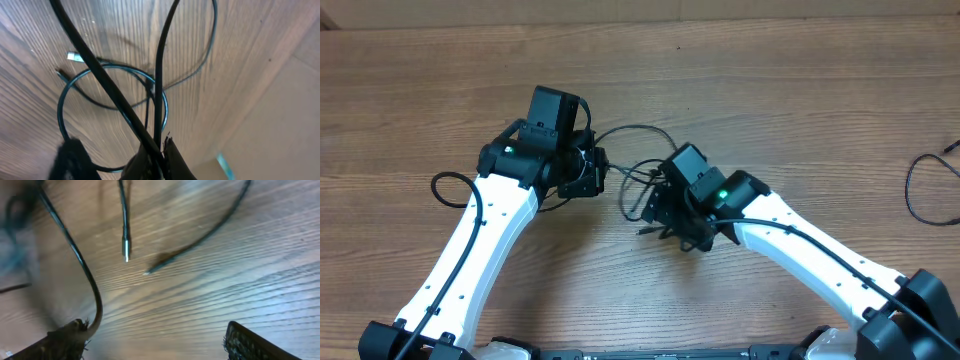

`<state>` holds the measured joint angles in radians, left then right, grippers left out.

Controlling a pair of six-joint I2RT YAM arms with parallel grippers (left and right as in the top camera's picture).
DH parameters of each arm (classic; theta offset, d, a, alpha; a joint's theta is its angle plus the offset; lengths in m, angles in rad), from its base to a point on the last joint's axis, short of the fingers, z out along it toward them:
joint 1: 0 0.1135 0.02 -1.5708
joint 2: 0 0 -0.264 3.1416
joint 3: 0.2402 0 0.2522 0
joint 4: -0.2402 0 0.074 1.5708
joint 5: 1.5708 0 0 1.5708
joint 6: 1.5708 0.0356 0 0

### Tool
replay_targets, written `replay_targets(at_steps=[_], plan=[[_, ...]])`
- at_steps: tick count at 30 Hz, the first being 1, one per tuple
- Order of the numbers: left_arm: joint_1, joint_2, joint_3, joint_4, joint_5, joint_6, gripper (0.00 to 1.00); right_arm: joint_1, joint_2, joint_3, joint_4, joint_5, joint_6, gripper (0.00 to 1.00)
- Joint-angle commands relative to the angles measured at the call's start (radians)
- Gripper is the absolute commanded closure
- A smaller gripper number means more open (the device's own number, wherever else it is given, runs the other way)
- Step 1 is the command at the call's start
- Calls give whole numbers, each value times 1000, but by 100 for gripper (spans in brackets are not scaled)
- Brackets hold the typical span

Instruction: Untangle cables

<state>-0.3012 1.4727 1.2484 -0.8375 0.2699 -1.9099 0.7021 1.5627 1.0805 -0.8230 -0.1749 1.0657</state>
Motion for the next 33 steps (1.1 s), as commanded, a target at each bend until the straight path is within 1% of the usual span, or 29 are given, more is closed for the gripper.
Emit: replay_targets(at_steps=[1, 2, 5, 7, 8, 11, 12, 14, 15, 16, 19, 20, 23, 24, 25, 29, 33], plan=[[-5, -11, 13, 11, 51, -27, 96, 4, 3, -53, 48, 42, 8, 13], [-5, -11, 13, 10, 64, -24, 96, 2, 3, -60, 60, 69, 8, 11], [-5, -11, 13, 6, 92, 16, 96, -13, 3, -60, 73, 157, 8, 9], [-5, -11, 13, 4, 109, 58, 96, -27, 3, -60, 98, 172, 8, 10], [-5, -11, 13, 3, 128, 81, 96, -34, 3, -60, 116, 174, 7, 12], [-5, -11, 13, 3, 177, 124, 96, -48, 3, -60, 174, 174, -27, 44], [-5, -11, 13, 2, 177, 131, 96, -51, 3, -60, 193, 174, -54, 51], [-5, -11, 13, -4, 165, 152, 96, -57, 3, -60, 220, 174, -127, 73], [-5, -11, 13, -8, 153, 164, 96, -60, 3, -60, 230, 174, -179, 89], [-5, -11, 13, -14, 140, 168, 96, -64, 3, -59, 232, 173, -218, 96], [-5, -10, 13, -27, 64, 168, 95, -77, -5, -48, 207, 153, -343, 96], [-6, -8, 13, -27, -1, 167, 96, -83, -27, -34, 169, 132, -406, 96], [-8, -5, 9, -32, -125, 168, 95, -90, -98, -3, 105, 129, -497, 96], [-8, 3, 8, -47, -179, 168, 95, -102, -164, 16, 80, 129, -503, 96], [-8, 9, 8, -53, -198, 169, 95, -113, -204, 24, 76, 129, -503, 96], [-5, 37, 8, -73, -264, 198, 94, -176, -383, 29, 88, 129, -566, 96], [4, 46, 8, -80, -311, 220, 94, -288, -536, 29, 64, 158, -620, 96]])
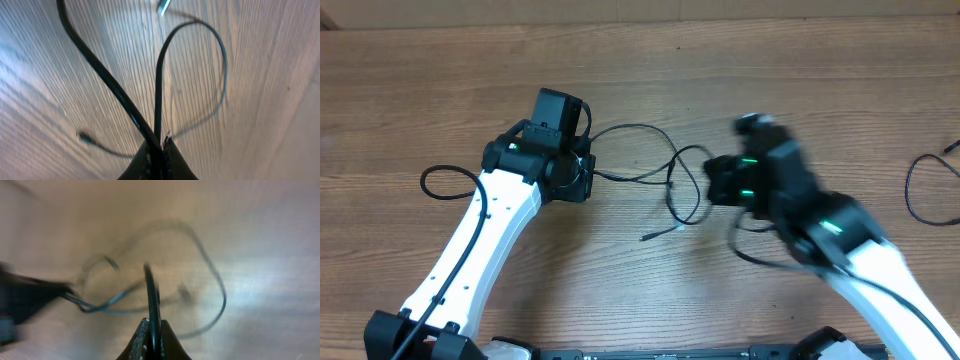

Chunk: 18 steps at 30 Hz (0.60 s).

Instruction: Untangle cables

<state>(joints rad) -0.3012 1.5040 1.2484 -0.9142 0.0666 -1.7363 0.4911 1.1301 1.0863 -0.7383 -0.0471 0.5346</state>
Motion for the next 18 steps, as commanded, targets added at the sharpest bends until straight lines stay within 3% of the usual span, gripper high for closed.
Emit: replay_targets(at_steps=[1, 8, 18], plan=[[10, 14, 8, -2, -122, 56, 95, -112, -133, 24, -37, 58, -88, 96], [84, 14, 8, -2, -95, 147, 96, -336, -195, 22, -149, 202, -87, 96], [232, 14, 8, -1, 52, 311, 96, -509, -58, 20, -192, 213, -60, 96]])
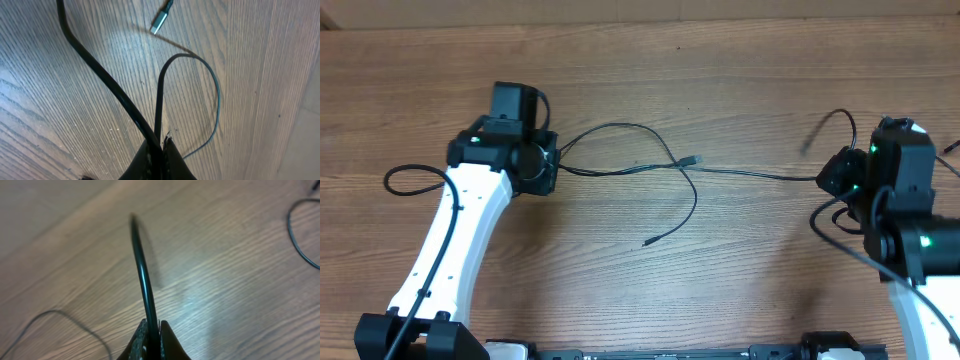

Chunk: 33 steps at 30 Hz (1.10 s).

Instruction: Untangle cables

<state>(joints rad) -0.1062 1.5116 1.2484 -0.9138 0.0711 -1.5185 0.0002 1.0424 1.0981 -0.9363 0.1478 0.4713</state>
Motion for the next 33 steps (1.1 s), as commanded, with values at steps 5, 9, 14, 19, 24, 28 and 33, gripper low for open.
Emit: replay_targets(at_steps=[5, 9, 14, 19, 24, 28, 33], plan=[[60, 6, 8, 68, 144, 344, 96, -17, 124, 8, 16, -107, 2, 96], [55, 6, 8, 187, 260, 681, 76, -18, 194, 8, 62, -150, 2, 96], [54, 7, 8, 137, 192, 779, 14, -30, 208, 15, 152, -150, -2, 96], [51, 7, 8, 127, 264, 763, 0, -29, 201, 76, 211, -262, -120, 96], [13, 7, 8, 241, 422, 869, 0, -29, 201, 170, 301, -470, -241, 96], [-95, 7, 8, 339, 427, 998, 0, -29, 201, 299, 354, -525, -241, 96], [-245, 7, 8, 433, 381, 1164, 0, -29, 201, 465, 341, -608, -236, 96]])
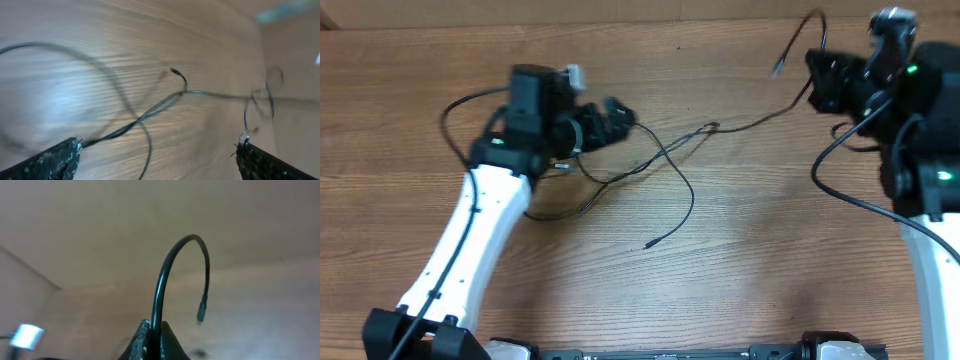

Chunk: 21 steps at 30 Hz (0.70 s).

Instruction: Untangle cables

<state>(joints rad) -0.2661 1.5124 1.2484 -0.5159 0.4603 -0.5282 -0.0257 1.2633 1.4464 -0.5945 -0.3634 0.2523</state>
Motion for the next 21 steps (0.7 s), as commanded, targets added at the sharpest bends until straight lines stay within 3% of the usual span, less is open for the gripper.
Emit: replay_targets(at_steps=[1, 5, 12, 21], plan=[[-113, 6, 8, 53, -38, 186, 0, -3, -19, 147, -8, -118, -14, 96], [-204, 6, 8, 129, -144, 193, 1, -3, -15, 267, -51, -179, -13, 96], [-285, 6, 8, 318, -165, 248, 0, -3, -16, 377, -97, -299, 16, 96], [-329, 74, 8, 487, -172, 243, 18, -3, -18, 408, -103, -314, 18, 96]])
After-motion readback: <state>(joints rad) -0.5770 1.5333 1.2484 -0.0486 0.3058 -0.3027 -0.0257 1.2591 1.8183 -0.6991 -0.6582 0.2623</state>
